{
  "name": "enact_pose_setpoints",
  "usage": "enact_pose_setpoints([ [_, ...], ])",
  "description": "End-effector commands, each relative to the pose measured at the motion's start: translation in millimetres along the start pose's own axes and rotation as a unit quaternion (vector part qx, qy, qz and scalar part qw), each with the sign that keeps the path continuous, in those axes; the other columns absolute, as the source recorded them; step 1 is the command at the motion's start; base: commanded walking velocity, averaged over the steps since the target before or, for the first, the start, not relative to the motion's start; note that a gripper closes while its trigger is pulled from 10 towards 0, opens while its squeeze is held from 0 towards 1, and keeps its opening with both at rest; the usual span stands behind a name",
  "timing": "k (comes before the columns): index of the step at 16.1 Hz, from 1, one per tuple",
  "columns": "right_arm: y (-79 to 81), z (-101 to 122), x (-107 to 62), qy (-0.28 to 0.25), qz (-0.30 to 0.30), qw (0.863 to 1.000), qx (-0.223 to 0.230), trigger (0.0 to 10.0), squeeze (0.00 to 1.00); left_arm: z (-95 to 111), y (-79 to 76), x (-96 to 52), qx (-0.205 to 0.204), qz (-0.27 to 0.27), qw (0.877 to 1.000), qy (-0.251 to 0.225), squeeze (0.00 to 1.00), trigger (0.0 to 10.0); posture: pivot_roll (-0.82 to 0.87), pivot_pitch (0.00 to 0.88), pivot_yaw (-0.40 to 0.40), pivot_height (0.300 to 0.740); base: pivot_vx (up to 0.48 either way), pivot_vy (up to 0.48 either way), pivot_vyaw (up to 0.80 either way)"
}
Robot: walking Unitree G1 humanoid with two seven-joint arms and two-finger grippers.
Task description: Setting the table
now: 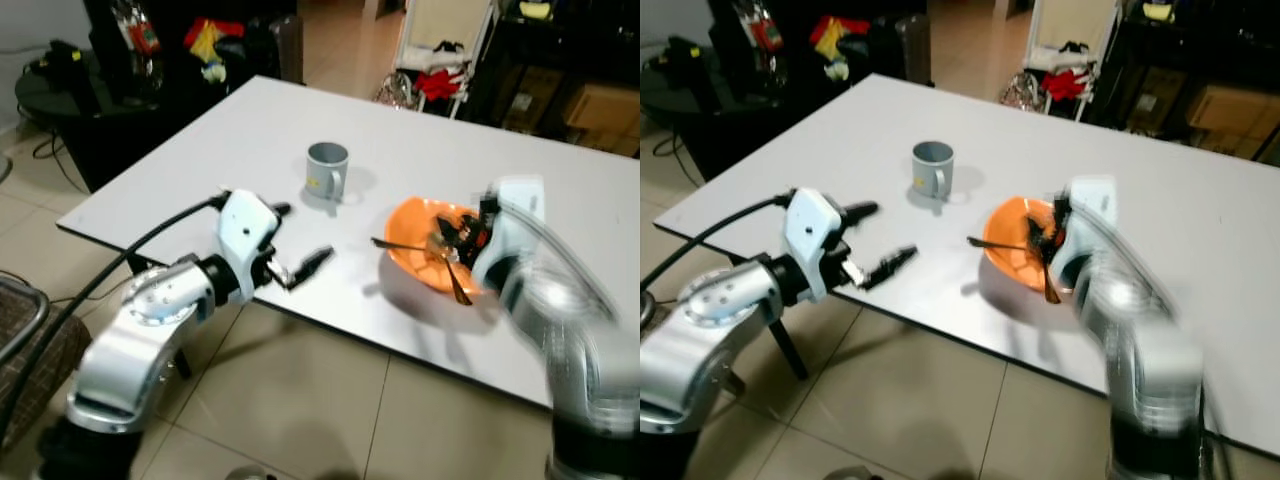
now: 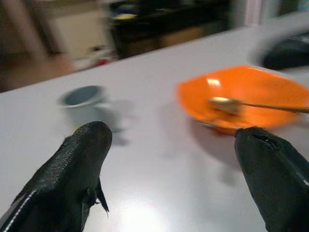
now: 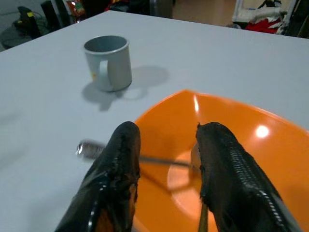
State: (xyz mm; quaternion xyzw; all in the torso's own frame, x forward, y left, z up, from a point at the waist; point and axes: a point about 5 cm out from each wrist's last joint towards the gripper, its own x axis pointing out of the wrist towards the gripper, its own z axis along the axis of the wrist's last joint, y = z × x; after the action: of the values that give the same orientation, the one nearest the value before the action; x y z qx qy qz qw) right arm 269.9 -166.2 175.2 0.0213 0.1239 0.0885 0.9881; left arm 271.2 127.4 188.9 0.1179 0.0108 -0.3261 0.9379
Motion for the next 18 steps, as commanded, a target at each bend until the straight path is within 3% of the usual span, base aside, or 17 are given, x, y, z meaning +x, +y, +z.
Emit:
enact_pose_setpoints([
  [1, 0.2, 7, -9.7, -0.043, -0.007, 0.999, -0.011, 10.0, 1.00, 0, 11.6, -1.5, 0.000, 0.076, 0.997, -0.010, 0.00, 10.0, 0.04, 0.000, 0.007, 0.740, 0.000, 0.000, 0.53],
  [2, 1.4, 3, -16.4, -0.061, -0.013, 0.998, -0.001, 10.0, 1.00, 1, 16.2, -0.8, -0.013, 0.119, 0.992, -0.030, 0.44, 10.0, 0.04, 0.000, 0.011, 0.740, 0.000, 0.000, 0.80],
  [3, 3.3, -1, -20.5, -0.074, -0.011, 0.997, 0.000, 10.0, 1.00, 0, 16.7, -0.3, -0.021, 0.133, 0.990, -0.030, 0.75, 10.0, 0.04, 0.000, 0.013, 0.740, 0.000, 0.000, 0.80],
  [4, 5.4, -3, -23.3, -0.084, -0.006, 0.996, 0.001, 10.0, 1.00, 1, 15.3, 0.3, -0.026, 0.146, 0.988, -0.044, 1.00, 10.0, 0.04, 0.000, 0.016, 0.740, 0.000, 0.000, 0.80],
  [5, 6.4, -3, -24.3, -0.089, -0.004, 0.996, 0.002, 10.0, 1.00, 2, 14.4, 0.7, -0.027, 0.147, 0.987, -0.051, 1.00, 10.0, 0.04, 0.000, 0.016, 0.740, 0.000, 0.000, 0.80],
  [6, 7.4, -3, -26.1, -0.100, -0.003, 0.995, 0.003, 10.0, 1.00, 2, 13.4, 1.5, -0.031, 0.155, 0.986, -0.051, 1.00, 10.0, 0.04, 0.000, 0.016, 0.740, 0.000, 0.000, 0.80],
  [7, 8.3, -2, -26.7, -0.116, 0.000, 0.993, 0.039, 10.0, 1.00, -1, 14.7, 1.5, -0.036, 0.172, 0.984, -0.042, 1.00, 10.0, 0.04, 0.000, 0.011, 0.740, 0.000, 0.000, 0.80],
  [9, 10.2, -2, -27.0, -0.123, 0.010, 0.991, 0.053, 10.0, 1.00, -1, 15.9, 1.3, -0.031, 0.189, 0.980, -0.047, 1.00, 10.0, 0.04, 0.000, 0.009, 0.740, 0.000, 0.000, 0.80],
  [10, 11.6, -3, -26.7, -0.126, 0.012, 0.990, 0.056, 10.0, 1.00, -4, 15.7, 1.3, -0.029, 0.193, 0.980, -0.025, 1.00, 10.0, 0.04, 0.000, 0.007, 0.740, 0.000, 0.000, 0.80],
  [11, 12.5, -4, -25.1, -0.126, 0.009, 0.990, 0.060, 10.0, 1.00, -5, 12.5, 2.0, -0.025, 0.171, 0.985, -0.021, 0.94, 10.0, 0.05, 0.000, 0.005, 0.740, 0.000, 0.000, 0.80],
  [13, 10.9, -6, -22.4, -0.122, 0.001, 0.991, 0.060, 10.0, 1.00, -7, 14.2, 1.3, -0.020, 0.182, 0.983, -0.014, 0.64, 10.0, 0.05, 0.000, 0.006, 0.740, 0.000, 0.000, 0.80],
  [14, 9.1, -7, -21.8, -0.122, -0.005, 0.991, 0.061, 10.0, 1.00, -7, 14.3, 1.8, -0.025, 0.178, 0.984, -0.015, 0.59, 10.0, 0.05, 0.000, 0.006, 0.740, 0.000, 0.000, 0.80],
  [15, 8.1, -8, -21.3, -0.122, -0.007, 0.991, 0.060, 10.0, 1.00, -5, 14.8, 2.2, -0.024, 0.176, 0.984, -0.019, 0.46, 10.0, 0.04, 0.000, 0.011, 0.740, 0.000, 0.000, 0.80],
  [17, 5.7, -11, -21.5, -0.123, -0.017, 0.991, 0.054, 10.0, 1.00, -5, 15.8, 2.7, -0.018, 0.175, 0.984, -0.015, 0.00, 10.0, 0.04, 0.000, 0.018, 0.740, 0.000, 0.000, 0.80],
  [18, 4.3, -11, -22.1, -0.127, -0.022, 0.991, 0.035, 10.0, 1.00, -6, 16.9, 3.0, -0.013, 0.177, 0.984, -0.012, 0.00, 10.0, 0.04, 0.000, 0.024, 0.740, 0.000, 0.000, 0.80],
])
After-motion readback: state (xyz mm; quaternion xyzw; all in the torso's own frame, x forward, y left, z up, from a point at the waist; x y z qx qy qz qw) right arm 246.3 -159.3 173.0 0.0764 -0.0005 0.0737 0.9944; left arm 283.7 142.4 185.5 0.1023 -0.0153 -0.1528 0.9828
